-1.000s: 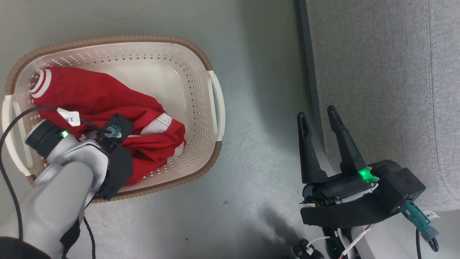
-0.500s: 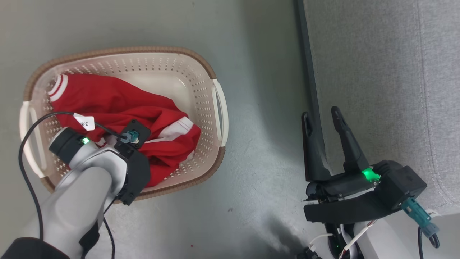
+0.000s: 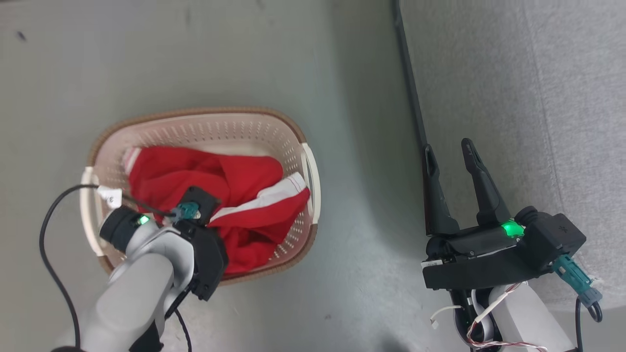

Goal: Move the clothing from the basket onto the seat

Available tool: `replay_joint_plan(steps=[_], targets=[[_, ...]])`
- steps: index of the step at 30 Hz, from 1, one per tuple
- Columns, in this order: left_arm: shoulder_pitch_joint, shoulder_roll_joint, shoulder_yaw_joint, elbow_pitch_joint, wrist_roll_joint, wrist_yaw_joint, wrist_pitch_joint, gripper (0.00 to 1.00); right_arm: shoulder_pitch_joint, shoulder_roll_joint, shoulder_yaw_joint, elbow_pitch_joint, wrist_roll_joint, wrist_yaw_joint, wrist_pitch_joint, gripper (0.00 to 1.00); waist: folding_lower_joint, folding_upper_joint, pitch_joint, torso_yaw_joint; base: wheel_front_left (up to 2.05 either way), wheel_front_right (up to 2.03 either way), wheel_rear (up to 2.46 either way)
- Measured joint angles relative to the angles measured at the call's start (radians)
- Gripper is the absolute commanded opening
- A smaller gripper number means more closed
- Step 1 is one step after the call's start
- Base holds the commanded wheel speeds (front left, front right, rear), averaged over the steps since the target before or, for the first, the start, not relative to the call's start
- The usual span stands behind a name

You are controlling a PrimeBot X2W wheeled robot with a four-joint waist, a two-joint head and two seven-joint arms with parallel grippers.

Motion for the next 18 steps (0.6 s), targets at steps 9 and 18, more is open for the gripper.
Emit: replay_joint_plan(steps=[9,18], targets=[[0.089,-0.006,0.032,-0.039,-0.118,0.000,-0.149,0.00,0.003,-0.009,-0.033,0.051,0.002,0.035,0.000,1.00,-0.0001,0.0000,-0.137,0.030,0.00,0.00,0.00],[0.160,-0.024,0.053,-0.102,-0.209,0.000,-0.257,0.00,0.027,-0.029,-0.051,0.095,0.013,0.073,0.000,1.00,-0.0001,-0.0001,-0.268,0.056,0.00,0.00,0.00]])
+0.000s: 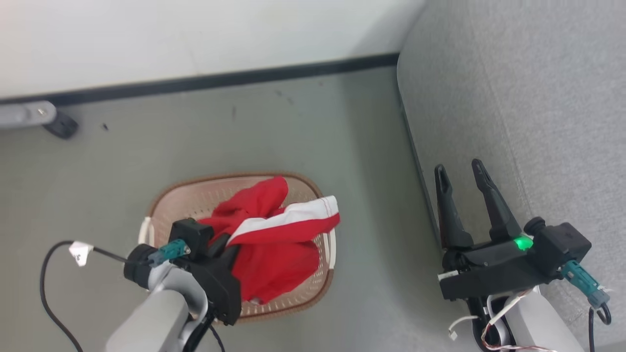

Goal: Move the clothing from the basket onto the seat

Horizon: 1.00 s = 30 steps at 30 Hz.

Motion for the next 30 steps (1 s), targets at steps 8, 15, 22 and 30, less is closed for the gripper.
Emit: replay_joint_plan(steps=[8,15,22,30], targets=[[0.056,-0.007,0.015,-0.088,-0.072,0.000,-0.034,0.00,0.065,-0.007,-0.002,0.022,0.008,0.019,0.000,1.00,-0.0001,0.0000,-0.116,0.021,0.00,0.00,0.00],[0.086,-0.006,0.049,-0.172,-0.126,0.000,-0.047,0.00,0.103,-0.010,0.007,0.026,0.009,0.038,0.000,1.00,0.0000,0.0000,-0.200,0.037,0.00,0.00,0.00],[0.092,-0.007,0.064,-0.257,-0.153,0.000,-0.047,0.00,0.138,-0.015,0.017,0.028,0.016,0.048,0.000,1.00,0.0001,-0.0001,-0.261,0.050,0.00,0.00,0.00],[0.088,0.000,0.088,-0.328,-0.160,0.001,-0.052,0.00,0.151,-0.020,0.042,0.028,0.017,0.065,0.000,1.00,0.0001,0.0000,-0.310,0.062,0.00,0.00,0.00]])
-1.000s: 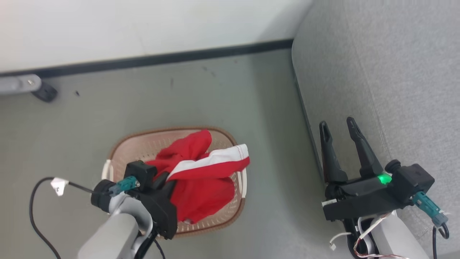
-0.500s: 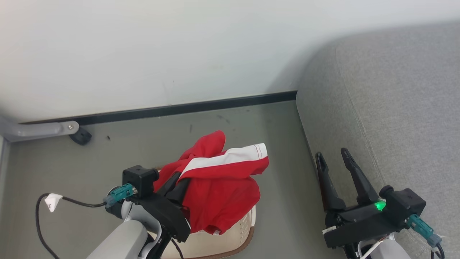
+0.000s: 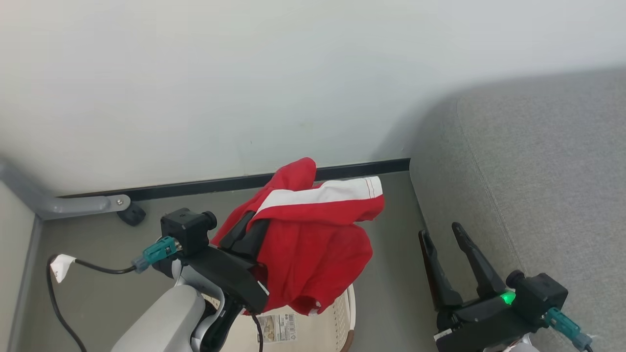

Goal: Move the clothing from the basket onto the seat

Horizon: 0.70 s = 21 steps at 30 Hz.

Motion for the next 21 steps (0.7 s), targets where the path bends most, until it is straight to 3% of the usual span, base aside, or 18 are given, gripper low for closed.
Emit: replay_joint_plan(steps=[21], targets=[[0.023,0.009,-0.021,-0.129,-0.004,0.062,0.043,0.00,-0.008,-0.054,0.079,-0.002,0.024,0.024,0.019,1.00,0.0001,0.0002,-0.066,-0.001,0.00,0.00,0.00]])
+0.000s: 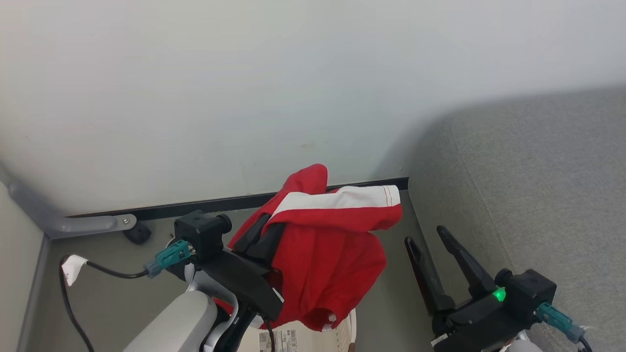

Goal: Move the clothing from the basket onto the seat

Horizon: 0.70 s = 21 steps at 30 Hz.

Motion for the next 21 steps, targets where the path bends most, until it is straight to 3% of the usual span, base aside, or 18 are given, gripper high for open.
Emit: replay_joint_plan(steps=[12,21], targets=[[0.003,0.002,-0.021,-0.078,0.006,0.018,0.035,0.00,-0.099,-0.077,0.029,0.037,0.003,0.003,0.070,1.00,0.0000,0.0000,0.016,0.024,0.00,0.00,0.00],[-0.003,-0.010,-0.038,-0.105,0.008,0.018,0.058,0.00,-0.186,-0.111,0.115,0.095,0.041,0.003,0.113,1.00,0.0000,0.0000,0.017,0.059,0.00,0.00,0.00]])
